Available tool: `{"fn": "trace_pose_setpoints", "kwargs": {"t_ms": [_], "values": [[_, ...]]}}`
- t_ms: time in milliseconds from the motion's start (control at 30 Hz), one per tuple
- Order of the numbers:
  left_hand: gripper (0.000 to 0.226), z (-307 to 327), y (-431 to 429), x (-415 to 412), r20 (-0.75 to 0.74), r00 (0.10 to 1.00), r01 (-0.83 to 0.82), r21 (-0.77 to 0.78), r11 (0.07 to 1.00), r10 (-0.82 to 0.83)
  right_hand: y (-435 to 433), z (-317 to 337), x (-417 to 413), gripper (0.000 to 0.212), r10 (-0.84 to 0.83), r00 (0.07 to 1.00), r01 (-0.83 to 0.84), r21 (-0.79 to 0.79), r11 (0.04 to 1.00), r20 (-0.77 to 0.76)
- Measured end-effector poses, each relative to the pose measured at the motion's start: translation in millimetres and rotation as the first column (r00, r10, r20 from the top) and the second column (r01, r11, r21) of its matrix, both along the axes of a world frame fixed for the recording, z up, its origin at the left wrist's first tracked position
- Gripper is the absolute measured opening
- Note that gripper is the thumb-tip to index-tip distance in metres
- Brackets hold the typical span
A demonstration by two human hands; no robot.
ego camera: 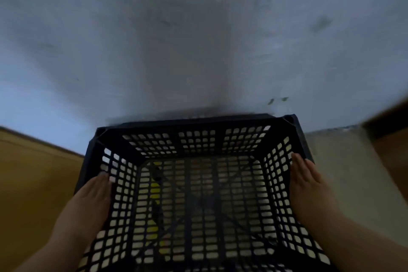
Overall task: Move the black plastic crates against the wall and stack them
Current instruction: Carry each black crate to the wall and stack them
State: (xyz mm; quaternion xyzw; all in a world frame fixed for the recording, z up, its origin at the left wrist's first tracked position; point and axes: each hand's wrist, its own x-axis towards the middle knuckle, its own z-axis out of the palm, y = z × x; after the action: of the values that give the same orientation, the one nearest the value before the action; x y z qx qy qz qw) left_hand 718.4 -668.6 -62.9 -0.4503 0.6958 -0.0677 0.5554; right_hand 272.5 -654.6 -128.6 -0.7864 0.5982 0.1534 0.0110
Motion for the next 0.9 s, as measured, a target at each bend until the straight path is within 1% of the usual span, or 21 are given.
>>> {"fn": "trace_pose_setpoints", "kwargs": {"t_ms": [67, 100, 133, 167, 200, 233, 267, 300, 333, 400, 467, 500, 567, 600, 633, 667, 700, 767, 800, 867, 900], "values": [[0.062, -23.9, -7.4, 16.8, 0.011, 0.999, -0.030, -0.021, 0.999, 0.031, -12.0, -13.5, 21.7, 0.058, 0.042, 0.994, -0.033, 0.087, 0.996, -0.100], [0.063, -35.4, -11.0, 25.2, 0.010, 0.999, -0.036, -0.034, 0.999, 0.037, -16.8, -15.9, 32.7, 0.057, 0.098, 0.983, -0.090, 0.058, 0.994, -0.158], [0.064, -45.8, -13.8, 34.1, 0.007, 0.999, -0.036, -0.045, 0.998, 0.036, -21.0, -18.3, 45.3, 0.057, 0.161, 0.961, -0.148, 0.076, 0.986, -0.225], [0.065, -54.7, -16.2, 42.3, 0.006, 0.999, -0.031, -0.055, 0.998, 0.031, -21.8, -16.0, 55.4, 0.058, 0.161, 0.953, -0.115, 0.187, 0.976, -0.255], [0.065, -61.4, -17.9, 49.4, 0.012, 1.000, -0.021, -0.058, 0.998, 0.022, -23.1, -12.6, 65.2, 0.058, 0.085, 0.952, -0.006, 0.258, 0.966, -0.293], [0.066, -67.2, -19.2, 55.0, 0.020, 1.000, -0.003, -0.064, 0.998, 0.004, -23.4, -14.8, 71.6, 0.058, 0.031, 0.947, 0.056, 0.259, 0.964, -0.320], [0.068, -72.8, -18.8, 60.4, 0.040, 0.999, 0.023, -0.065, 0.998, -0.020, -24.1, -15.7, 76.8, 0.058, 0.026, 0.943, 0.057, 0.239, 0.969, -0.332], [0.070, -78.8, -16.8, 66.0, 0.051, 0.998, 0.043, -0.070, 0.997, -0.039, -24.3, -20.8, 79.7, 0.058, 0.074, 0.938, 0.003, 0.222, 0.975, -0.338], [0.071, -84.9, -14.2, 72.2, 0.048, 0.998, 0.034, -0.096, 0.995, -0.029, -25.9, -20.7, 84.2, 0.058, 0.075, 0.937, -0.004, 0.204, 0.979, -0.342], [0.068, -95.5, -9.3, 82.6, -0.033, 0.999, -0.043, -0.239, 0.970, 0.036, -28.8, -18.5, 90.8, 0.057, 0.028, 0.928, 0.047, 0.191, 0.980, -0.372], [0.066, -96.1, -5.4, 87.6, -0.135, 0.989, -0.106, -0.291, 0.951, 0.069, -27.3, -18.5, 91.5, 0.055, -0.012, 0.939, 0.086, 0.203, 0.975, -0.343], [0.066, -90.1, -7.3, 84.2, -0.166, 0.981, -0.142, -0.290, 0.946, 0.097, -26.2, -18.5, 91.0, 0.056, -0.042, 0.962, 0.097, 0.191, 0.977, -0.271], [0.069, -78.0, -16.0, 74.2, -0.207, 0.977, -0.122, -0.329, 0.936, 0.055, -22.6, -10.0, 89.9, 0.070, -0.133, 0.986, 0.146, 0.124, 0.982, -0.104], [0.070, -67.6, -21.9, 64.1, -0.210, 0.977, -0.102, -0.296, 0.950, 0.040, -20.5, 4.8, 89.5, 0.073, -0.212, 0.976, 0.216, 0.158, 0.963, -0.044], [0.070, -50.4, -27.9, 47.7, -0.201, 0.979, -0.076, -0.224, 0.972, 0.030, -17.1, 22.8, 89.0, 0.074, -0.248, 0.969, 0.247, 0.119, 0.962, -0.006], [0.068, -32.4, -33.0, 29.2, -0.202, 0.979, -0.025, -0.183, 0.983, -0.013, -8.0, 36.6, 85.6, 0.072, -0.279, 0.960, 0.279, 0.086, 0.956, -0.014], [0.065, -14.4, -36.2, 9.0, -0.234, 0.971, 0.017, -0.161, 0.987, -0.054, 5.1, 51.5, 80.7, 0.066, -0.341, 0.940, 0.339, 0.096, 0.936, 0.001], [0.061, 22.5, -39.4, -37.1, -0.338, 0.933, 0.081, -0.136, 0.987, -0.123, 29.7, 87.4, 64.7, 0.052, -0.506, 0.862, 0.498, 0.212, 0.841, -0.018], [0.061, 36.6, -39.3, -61.2, -0.412, 0.900, 0.090, -0.146, 0.985, -0.143, 44.4, 107.1, 54.4, 0.054, -0.569, 0.822, 0.559, 0.219, 0.800, -0.025], [0.060, 62.1, -32.8, -109.6, -0.595, 0.769, 0.145, -0.197, 0.970, -0.236, 76.5, 144.8, 31.1, 0.057, -0.650, 0.759, 0.641, 0.223, 0.735, -0.041], [0.060, 77.5, -26.4, -136.7, -0.636, 0.736, 0.167, -0.163, 0.972, -0.233, 94.6, 161.7, 17.7, 0.058, -0.700, 0.712, 0.692, 0.221, 0.687, -0.053]]}}
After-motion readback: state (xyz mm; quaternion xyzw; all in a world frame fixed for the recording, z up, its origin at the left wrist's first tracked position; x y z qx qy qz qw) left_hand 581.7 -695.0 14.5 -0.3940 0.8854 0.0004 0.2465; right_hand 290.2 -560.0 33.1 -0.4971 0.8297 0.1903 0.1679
